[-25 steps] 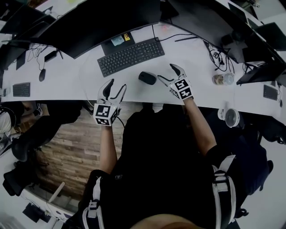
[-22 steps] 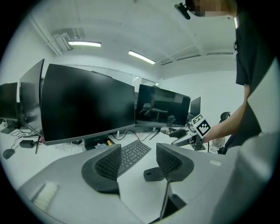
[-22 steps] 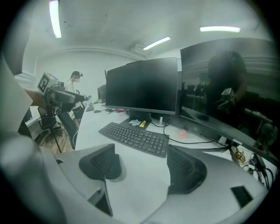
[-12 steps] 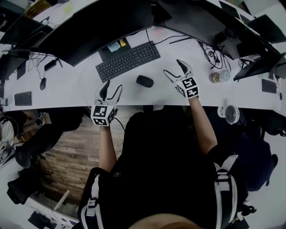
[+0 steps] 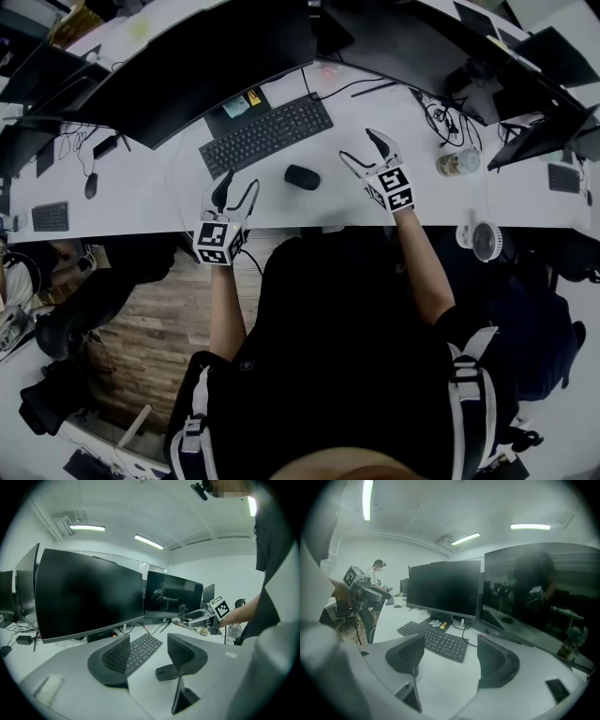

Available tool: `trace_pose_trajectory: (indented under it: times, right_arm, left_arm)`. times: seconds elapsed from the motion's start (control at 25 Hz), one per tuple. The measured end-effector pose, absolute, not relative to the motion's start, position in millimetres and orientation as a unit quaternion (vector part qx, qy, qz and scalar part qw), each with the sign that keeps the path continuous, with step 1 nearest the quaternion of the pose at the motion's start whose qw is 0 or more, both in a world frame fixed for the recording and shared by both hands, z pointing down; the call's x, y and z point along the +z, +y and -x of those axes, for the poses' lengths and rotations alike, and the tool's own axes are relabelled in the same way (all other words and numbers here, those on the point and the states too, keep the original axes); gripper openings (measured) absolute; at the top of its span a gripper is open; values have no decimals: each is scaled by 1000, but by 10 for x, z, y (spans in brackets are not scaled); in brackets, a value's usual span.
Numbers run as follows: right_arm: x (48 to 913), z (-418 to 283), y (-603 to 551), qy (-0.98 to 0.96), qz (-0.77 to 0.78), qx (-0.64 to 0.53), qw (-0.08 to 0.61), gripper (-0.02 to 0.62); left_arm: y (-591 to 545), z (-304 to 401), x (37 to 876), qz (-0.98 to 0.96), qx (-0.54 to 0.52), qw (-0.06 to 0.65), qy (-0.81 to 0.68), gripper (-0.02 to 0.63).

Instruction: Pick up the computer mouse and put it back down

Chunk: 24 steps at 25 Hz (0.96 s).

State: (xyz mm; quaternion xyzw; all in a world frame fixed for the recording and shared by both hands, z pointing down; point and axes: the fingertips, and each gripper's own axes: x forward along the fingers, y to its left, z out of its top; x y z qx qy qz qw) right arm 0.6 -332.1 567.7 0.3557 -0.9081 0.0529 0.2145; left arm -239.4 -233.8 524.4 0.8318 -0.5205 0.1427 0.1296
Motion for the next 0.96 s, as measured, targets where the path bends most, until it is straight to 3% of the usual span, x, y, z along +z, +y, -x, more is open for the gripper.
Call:
trace_pose_trajectory:
  times: [0.96]
  right_arm:
    - [5728, 21, -3362, -903, -368, 66, 211, 347]
  left_arm:
    - [-2365, 2468, 5277, -831, 144, 134, -520, 245]
